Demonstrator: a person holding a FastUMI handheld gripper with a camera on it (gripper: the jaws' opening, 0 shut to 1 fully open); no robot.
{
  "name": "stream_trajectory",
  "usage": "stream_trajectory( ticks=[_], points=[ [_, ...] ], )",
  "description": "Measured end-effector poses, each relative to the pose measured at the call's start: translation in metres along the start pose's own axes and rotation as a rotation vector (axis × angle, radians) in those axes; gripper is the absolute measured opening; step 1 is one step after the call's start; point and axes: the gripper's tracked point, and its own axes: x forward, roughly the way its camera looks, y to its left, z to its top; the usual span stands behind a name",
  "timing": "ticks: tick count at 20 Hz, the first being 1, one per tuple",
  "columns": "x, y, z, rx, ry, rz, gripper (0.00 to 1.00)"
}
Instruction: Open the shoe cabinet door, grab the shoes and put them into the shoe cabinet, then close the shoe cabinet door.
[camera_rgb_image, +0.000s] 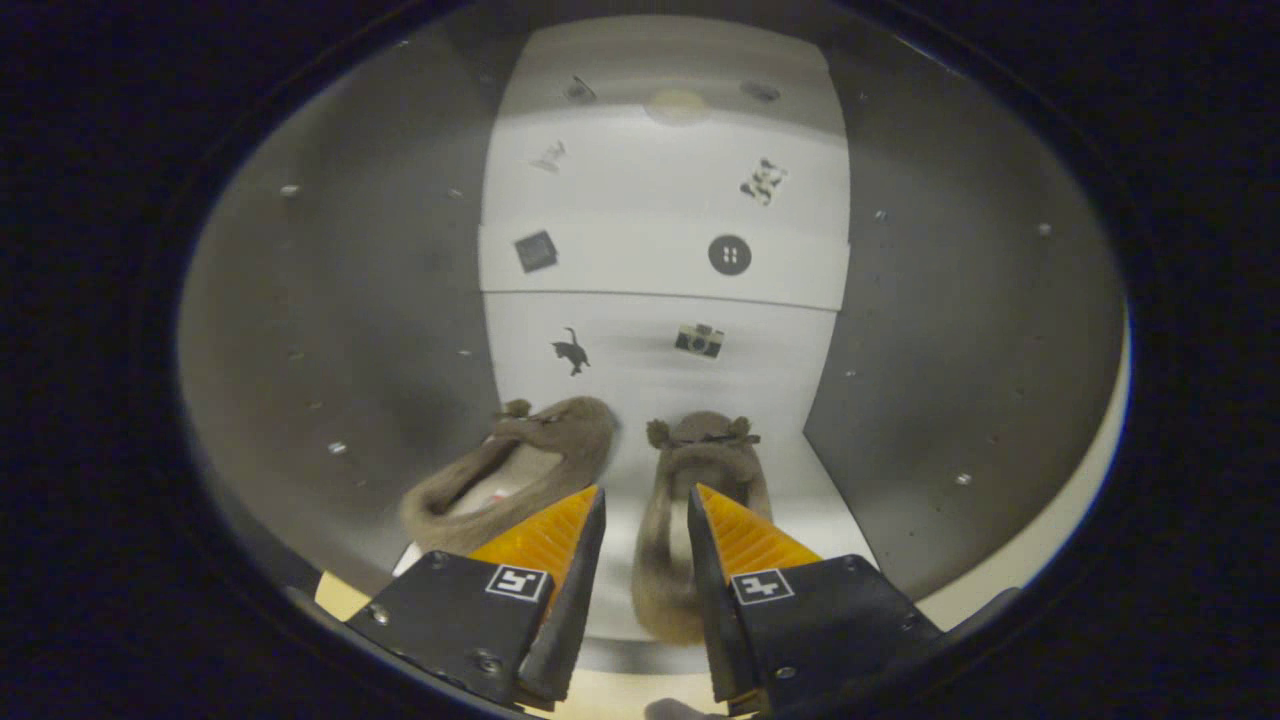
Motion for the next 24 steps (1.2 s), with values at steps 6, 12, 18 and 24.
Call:
stream_trajectory(
  ticks=[6,12,18,24],
  points=[
    [-0.164,0.049,-0.041,-0.009,-0.133,0.148,1.00],
    [-0.298,0.038,-0.075,0.051,-0.186,0.192,1.00],
    [-0.400,-0.006,-0.093,0.057,-0.239,0.151,1.00],
    [-0.461,-0.075,-0.123,0.062,-0.226,0.041,1.00]
  ],
)
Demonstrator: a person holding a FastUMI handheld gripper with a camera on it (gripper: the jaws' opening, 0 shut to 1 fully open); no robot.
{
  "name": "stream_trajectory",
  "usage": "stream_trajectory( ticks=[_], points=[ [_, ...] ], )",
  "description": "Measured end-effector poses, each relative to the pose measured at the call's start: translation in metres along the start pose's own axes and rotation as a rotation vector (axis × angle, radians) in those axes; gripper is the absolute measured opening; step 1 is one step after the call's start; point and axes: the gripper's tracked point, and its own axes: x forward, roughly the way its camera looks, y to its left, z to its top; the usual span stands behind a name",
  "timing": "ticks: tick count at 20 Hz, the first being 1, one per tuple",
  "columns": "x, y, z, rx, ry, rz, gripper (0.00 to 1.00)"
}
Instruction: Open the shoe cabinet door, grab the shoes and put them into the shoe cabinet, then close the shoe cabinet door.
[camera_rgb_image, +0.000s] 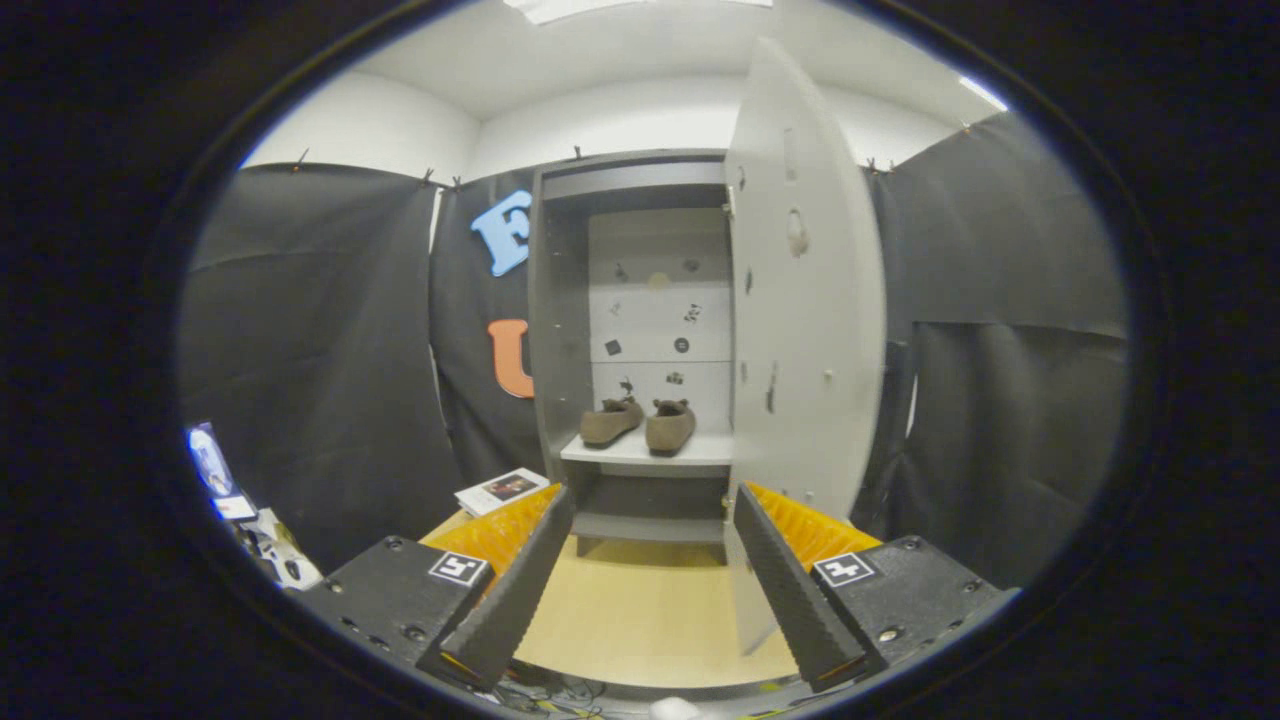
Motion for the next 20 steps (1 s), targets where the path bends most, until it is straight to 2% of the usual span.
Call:
stream_trajectory(
  ticks=[4,7,9,14,18,20],
  points=[
    [-0.027,-0.075,-0.002,0.044,0.004,-0.111,1.00],
    [-0.023,-0.139,0.008,0.064,-0.017,-0.190,1.00],
    [-0.018,-0.173,0.020,0.071,-0.032,-0.205,1.00],
    [0.028,-0.211,0.041,0.050,-0.031,-0.131,1.00],
    [0.050,-0.193,0.043,0.036,0.000,-0.007,1.00],
    [0.057,-0.187,0.046,0.000,-0.001,-0.001,0.99]
  ],
)
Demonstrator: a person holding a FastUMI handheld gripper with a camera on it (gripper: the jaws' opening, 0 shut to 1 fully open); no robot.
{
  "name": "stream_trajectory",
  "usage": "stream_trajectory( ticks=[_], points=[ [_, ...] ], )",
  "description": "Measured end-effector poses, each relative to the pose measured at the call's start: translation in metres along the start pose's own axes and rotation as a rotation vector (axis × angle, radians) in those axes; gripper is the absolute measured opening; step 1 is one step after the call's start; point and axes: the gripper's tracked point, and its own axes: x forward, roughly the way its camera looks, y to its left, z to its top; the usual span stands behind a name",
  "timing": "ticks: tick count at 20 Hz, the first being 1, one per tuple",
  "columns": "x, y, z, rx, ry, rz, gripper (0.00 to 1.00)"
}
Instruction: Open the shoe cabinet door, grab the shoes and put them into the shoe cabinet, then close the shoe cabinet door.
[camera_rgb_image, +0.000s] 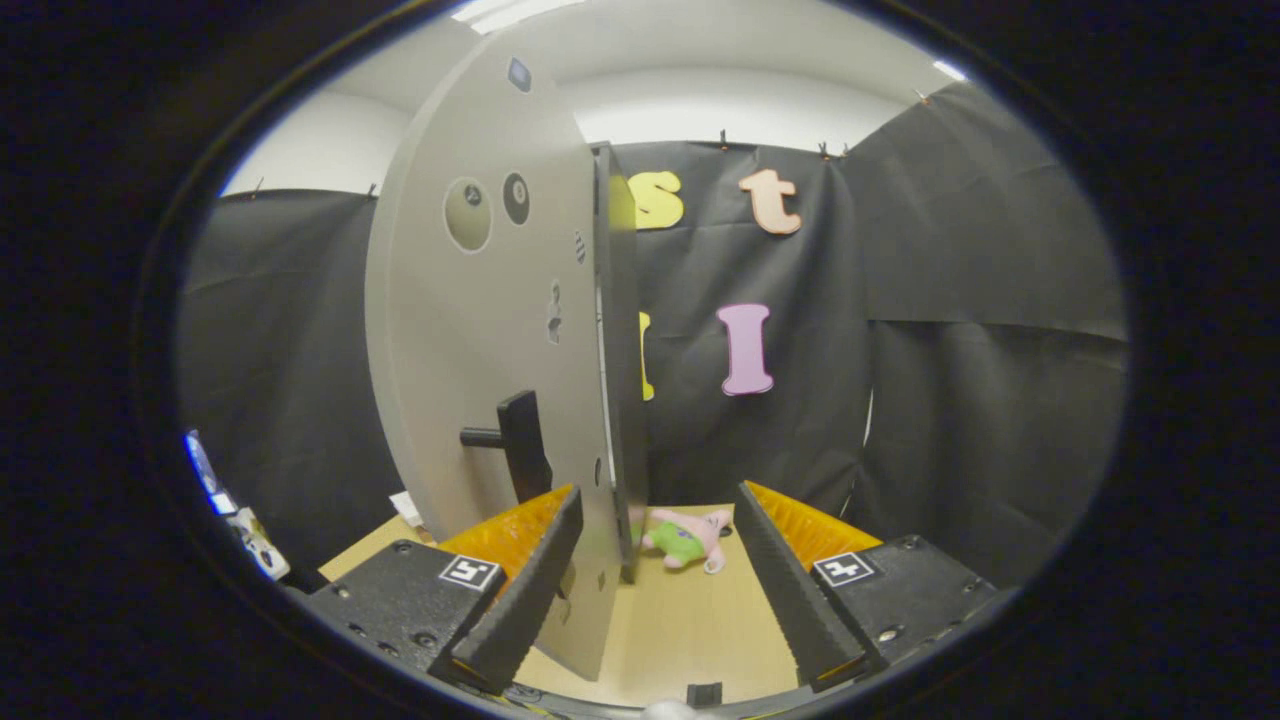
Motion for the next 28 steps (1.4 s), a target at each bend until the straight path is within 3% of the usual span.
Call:
stream_trajectory(
  ticks=[3,9,18,22,28],
  points=[
    [0.003,0.013,0.000,0.010,0.010,0.024,0.98],
    [0.008,0.096,-0.002,0.012,0.011,0.129,0.96],
    [0.081,0.217,-0.012,0.036,0.011,0.247,0.97],
    [0.099,0.234,-0.022,0.026,0.026,0.221,0.99],
    [0.089,0.225,-0.019,0.026,0.026,0.165,0.99]
  ],
)
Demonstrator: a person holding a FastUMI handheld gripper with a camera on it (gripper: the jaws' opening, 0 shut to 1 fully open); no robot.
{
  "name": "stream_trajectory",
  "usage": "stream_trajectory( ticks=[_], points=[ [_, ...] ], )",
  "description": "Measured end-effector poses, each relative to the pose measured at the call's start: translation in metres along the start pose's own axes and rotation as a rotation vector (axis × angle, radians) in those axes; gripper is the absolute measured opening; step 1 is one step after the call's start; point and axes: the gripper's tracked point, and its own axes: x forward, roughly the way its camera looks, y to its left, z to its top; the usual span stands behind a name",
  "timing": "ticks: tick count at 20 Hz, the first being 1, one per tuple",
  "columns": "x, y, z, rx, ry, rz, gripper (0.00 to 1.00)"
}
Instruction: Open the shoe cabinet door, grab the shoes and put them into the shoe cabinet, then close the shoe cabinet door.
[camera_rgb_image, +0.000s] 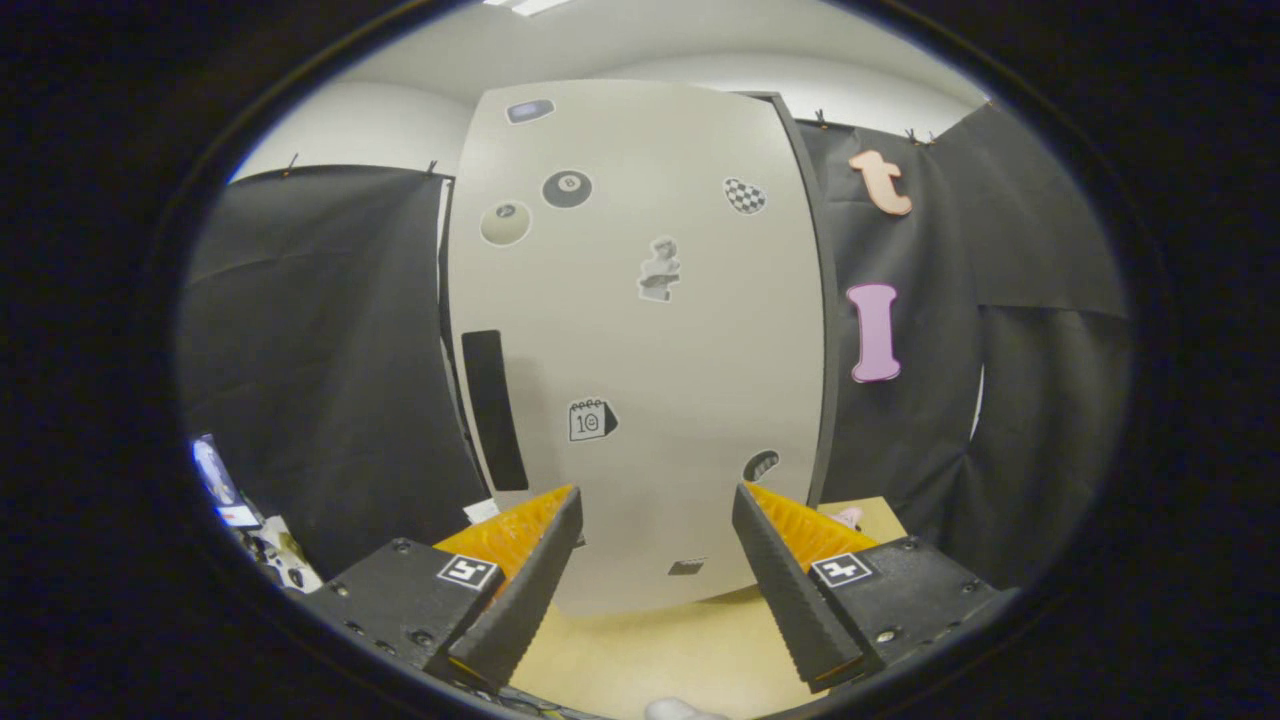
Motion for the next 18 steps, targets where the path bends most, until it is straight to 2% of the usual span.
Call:
stream_trajectory(
  ticks=[4,9,18],
  points=[
    [-0.014,-0.010,0.009,0.009,-0.023,-0.030,0.99],
    [-0.059,-0.023,0.024,0.001,-0.073,-0.077,0.99],
    [-0.126,-0.045,0.016,-0.017,-0.108,-0.161,0.99]
  ],
)
